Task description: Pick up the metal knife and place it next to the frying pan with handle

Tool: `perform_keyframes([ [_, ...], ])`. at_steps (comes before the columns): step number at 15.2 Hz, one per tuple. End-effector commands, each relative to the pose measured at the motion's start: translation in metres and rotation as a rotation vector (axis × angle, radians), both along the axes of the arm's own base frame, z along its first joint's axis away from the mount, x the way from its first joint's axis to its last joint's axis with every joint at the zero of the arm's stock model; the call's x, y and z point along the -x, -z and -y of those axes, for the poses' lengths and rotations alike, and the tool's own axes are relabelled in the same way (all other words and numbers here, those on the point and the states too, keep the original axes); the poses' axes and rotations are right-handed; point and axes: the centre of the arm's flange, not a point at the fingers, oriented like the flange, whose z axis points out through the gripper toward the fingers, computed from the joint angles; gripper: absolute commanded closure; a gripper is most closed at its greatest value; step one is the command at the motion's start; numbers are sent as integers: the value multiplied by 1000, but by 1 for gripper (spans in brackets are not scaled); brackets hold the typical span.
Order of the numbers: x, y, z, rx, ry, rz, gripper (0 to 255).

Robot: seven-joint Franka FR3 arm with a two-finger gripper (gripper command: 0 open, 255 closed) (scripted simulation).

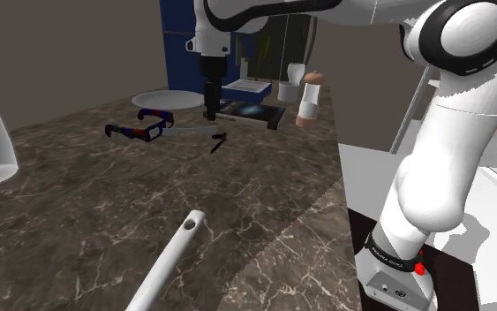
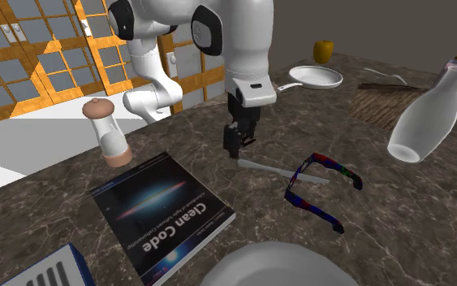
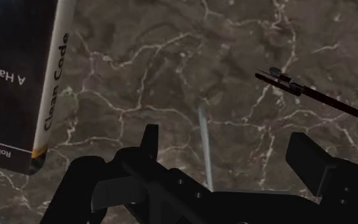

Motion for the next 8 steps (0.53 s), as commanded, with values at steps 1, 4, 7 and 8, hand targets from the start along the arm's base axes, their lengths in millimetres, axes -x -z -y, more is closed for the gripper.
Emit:
perform_keyframes([
  [1,-21,2,-20,2,-56,6,0],
  [4,-46,6,-49,6,-138,15,0],
  [7,-62,14,-69,9,-192,21,0],
  [8,-62,19,-70,9,-192,21,0],
])
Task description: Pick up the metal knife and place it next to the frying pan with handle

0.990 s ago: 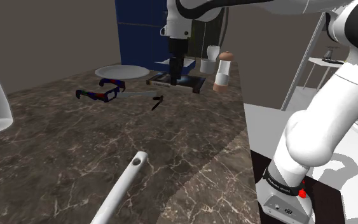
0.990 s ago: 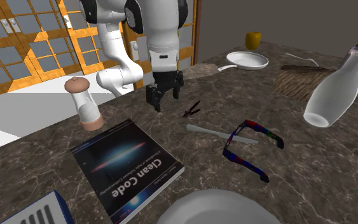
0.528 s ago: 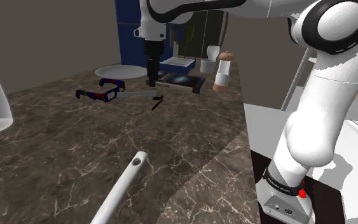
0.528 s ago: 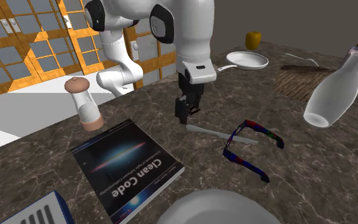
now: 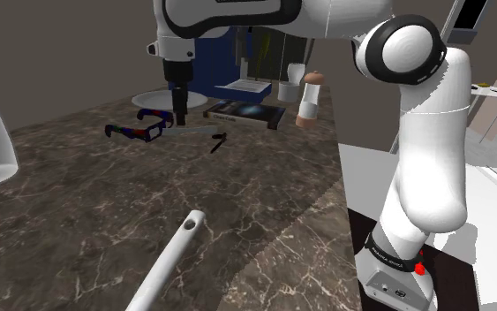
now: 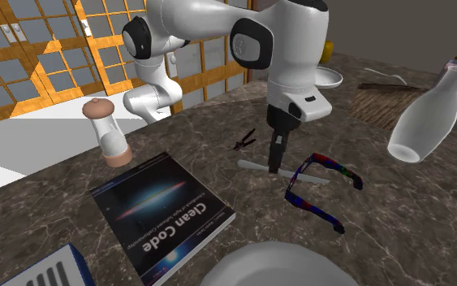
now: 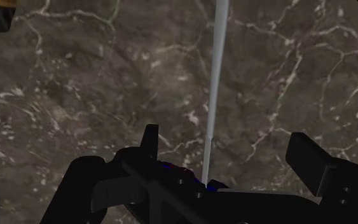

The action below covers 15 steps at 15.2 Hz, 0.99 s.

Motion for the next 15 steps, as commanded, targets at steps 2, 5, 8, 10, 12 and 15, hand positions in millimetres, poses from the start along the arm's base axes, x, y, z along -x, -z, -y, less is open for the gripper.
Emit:
perform_keyframes([
  [2,-1,14,-2,0,-7,1,0],
  [5,-1,30,-2,0,-7,1,0],
  [8,-1,33,-2,0,-7,1,0],
  [10,-1,33,-2,0,-7,1,0],
  [12,-1,33,-2,0,-7,1,0],
  [15,-1,33,-2,0,-7,1,255],
])
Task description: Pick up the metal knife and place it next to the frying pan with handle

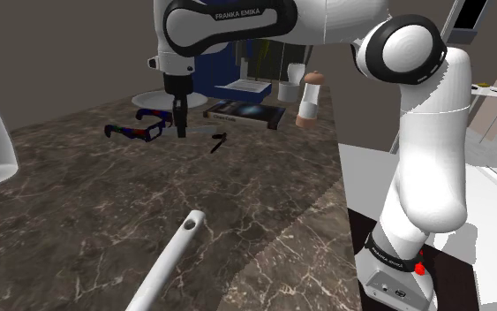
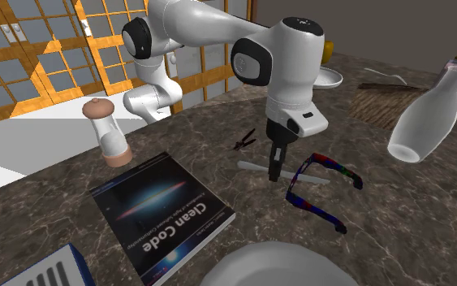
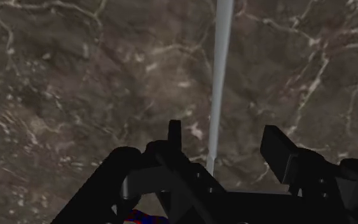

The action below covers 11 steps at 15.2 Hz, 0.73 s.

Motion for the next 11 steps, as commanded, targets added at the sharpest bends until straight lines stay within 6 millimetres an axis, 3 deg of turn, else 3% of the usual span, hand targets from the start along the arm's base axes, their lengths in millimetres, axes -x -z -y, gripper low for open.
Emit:
perform_keyframes([
  [1,0,0,0,0,0,0,255],
  [9,0,0,0,0,0,0,255],
  [11,0,-11,0,0,0,0,255],
])
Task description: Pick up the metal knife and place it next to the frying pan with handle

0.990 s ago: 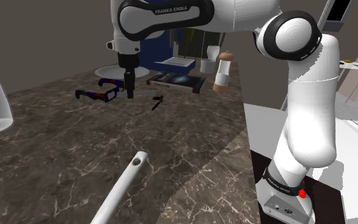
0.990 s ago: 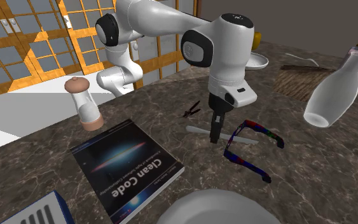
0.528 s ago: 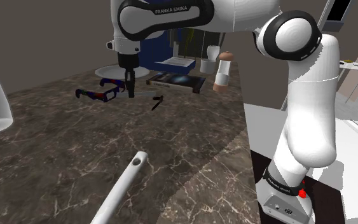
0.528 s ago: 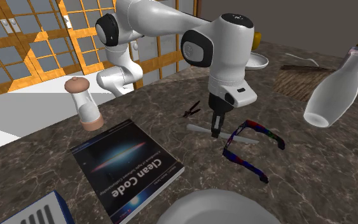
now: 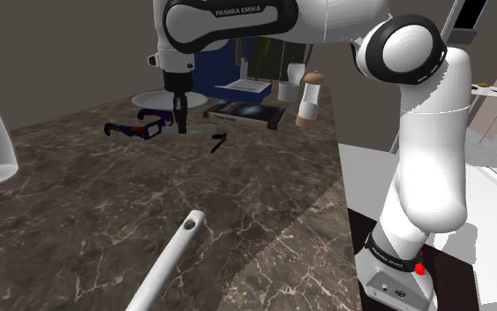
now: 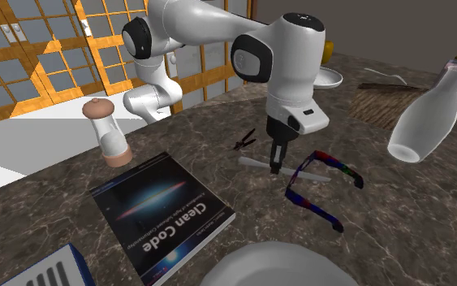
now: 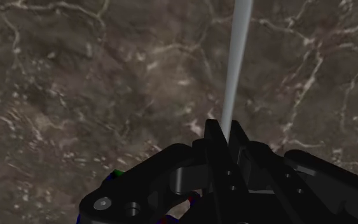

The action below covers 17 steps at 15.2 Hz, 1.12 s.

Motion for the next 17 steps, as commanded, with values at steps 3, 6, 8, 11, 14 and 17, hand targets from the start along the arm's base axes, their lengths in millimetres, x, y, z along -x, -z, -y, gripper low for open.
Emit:
perform_keyframes([
  [3,0,-20,0,0,0,0,255],
  [6,0,-36,0,0,0,0,255],
  [8,0,-46,0,0,0,0,255],
  [11,0,-62,0,0,0,0,255],
  [14,0,-78,0,0,0,0,255],
  [17,0,-94,0,0,0,0,255],
])
